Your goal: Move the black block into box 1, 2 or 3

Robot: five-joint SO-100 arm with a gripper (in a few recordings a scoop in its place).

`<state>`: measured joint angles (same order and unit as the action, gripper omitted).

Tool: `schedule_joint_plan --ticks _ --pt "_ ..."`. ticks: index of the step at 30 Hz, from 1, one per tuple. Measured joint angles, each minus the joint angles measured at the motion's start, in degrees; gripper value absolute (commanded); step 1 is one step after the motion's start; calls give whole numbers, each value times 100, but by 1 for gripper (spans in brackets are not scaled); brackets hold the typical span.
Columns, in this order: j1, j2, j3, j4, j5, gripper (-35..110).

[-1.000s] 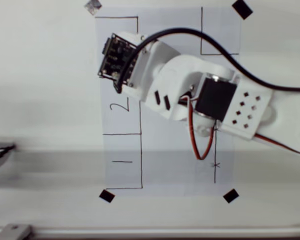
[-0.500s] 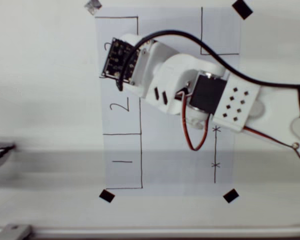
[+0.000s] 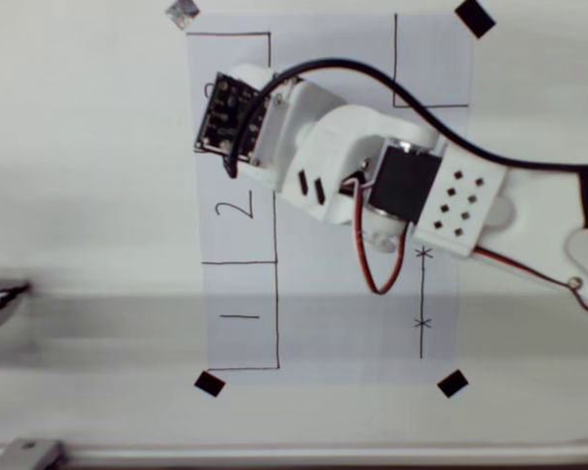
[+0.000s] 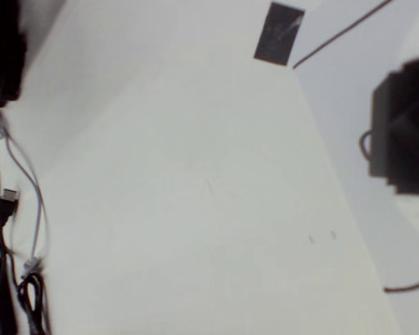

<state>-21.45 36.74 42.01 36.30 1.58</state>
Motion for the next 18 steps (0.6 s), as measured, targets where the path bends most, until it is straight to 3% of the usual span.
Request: schedule_joint_plan --ticks 18 --pt "0 0 -79 0 220 23"
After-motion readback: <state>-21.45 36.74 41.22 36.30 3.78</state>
